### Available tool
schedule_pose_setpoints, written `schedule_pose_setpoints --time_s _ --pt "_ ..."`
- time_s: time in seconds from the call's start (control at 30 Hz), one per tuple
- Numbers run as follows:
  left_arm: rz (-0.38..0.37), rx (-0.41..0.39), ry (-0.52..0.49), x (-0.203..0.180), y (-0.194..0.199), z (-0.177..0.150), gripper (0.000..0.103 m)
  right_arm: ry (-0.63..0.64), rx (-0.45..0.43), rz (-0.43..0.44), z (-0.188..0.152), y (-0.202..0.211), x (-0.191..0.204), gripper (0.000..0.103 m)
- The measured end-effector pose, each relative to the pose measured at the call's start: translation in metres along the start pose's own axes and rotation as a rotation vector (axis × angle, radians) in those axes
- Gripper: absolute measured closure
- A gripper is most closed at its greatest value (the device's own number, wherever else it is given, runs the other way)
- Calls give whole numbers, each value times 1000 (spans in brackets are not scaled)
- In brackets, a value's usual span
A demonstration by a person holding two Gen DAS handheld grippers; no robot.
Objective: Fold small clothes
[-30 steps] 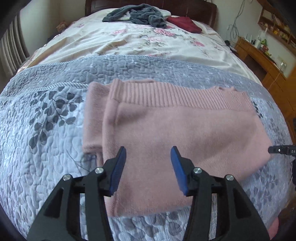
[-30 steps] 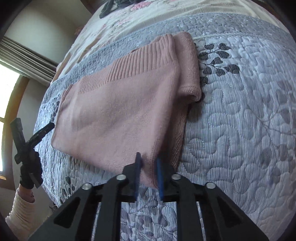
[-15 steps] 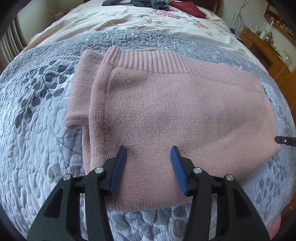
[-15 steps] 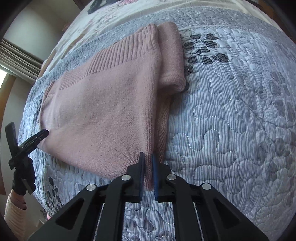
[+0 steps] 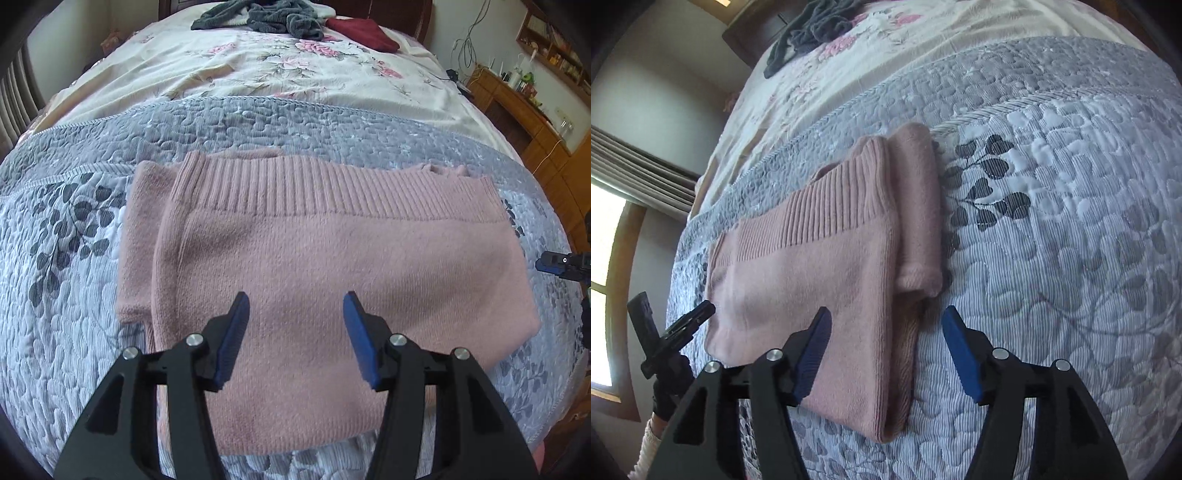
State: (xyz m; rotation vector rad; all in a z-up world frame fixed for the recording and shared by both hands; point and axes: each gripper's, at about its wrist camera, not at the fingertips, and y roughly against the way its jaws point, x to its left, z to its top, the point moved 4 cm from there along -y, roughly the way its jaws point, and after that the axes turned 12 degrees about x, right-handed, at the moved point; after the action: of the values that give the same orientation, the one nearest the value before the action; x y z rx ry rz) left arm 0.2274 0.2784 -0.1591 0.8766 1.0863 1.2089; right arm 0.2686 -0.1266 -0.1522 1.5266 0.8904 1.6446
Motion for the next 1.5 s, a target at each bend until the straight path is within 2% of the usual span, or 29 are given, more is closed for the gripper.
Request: schedule_pose_setpoints --time_s 0.17,0.4,0.5,0.57,0.67,1.23,1.37,1.43,1.5 --pt "-38 21 41 -4 -15 20 50 -30 20 30 20 -17 -12 36" --pt "-40 63 63 1 -40 23 50 -28 28 96 31 -39 -15 36" --pt "-47 62 61 2 -43 21 49 -8 28 103 34 -45 -9 47" --pt "-49 62 56 3 -44 21 49 -9 28 88 36 -49 -10 67" --pt "-55 64 55 4 -45 22 49 -25 26 103 37 -53 -11 75" --pt "-59 55 48 4 -49 20 46 -62 11 105 29 -52 -23 77" --pt "-74 66 59 4 -41 19 46 -31 6 96 31 -37 0 80" --pt "-91 58 59 6 -33 17 46 15 1 120 33 -25 23 80" --pt "-103 50 59 8 -26 14 46 72 0 107 36 -15 51 80"
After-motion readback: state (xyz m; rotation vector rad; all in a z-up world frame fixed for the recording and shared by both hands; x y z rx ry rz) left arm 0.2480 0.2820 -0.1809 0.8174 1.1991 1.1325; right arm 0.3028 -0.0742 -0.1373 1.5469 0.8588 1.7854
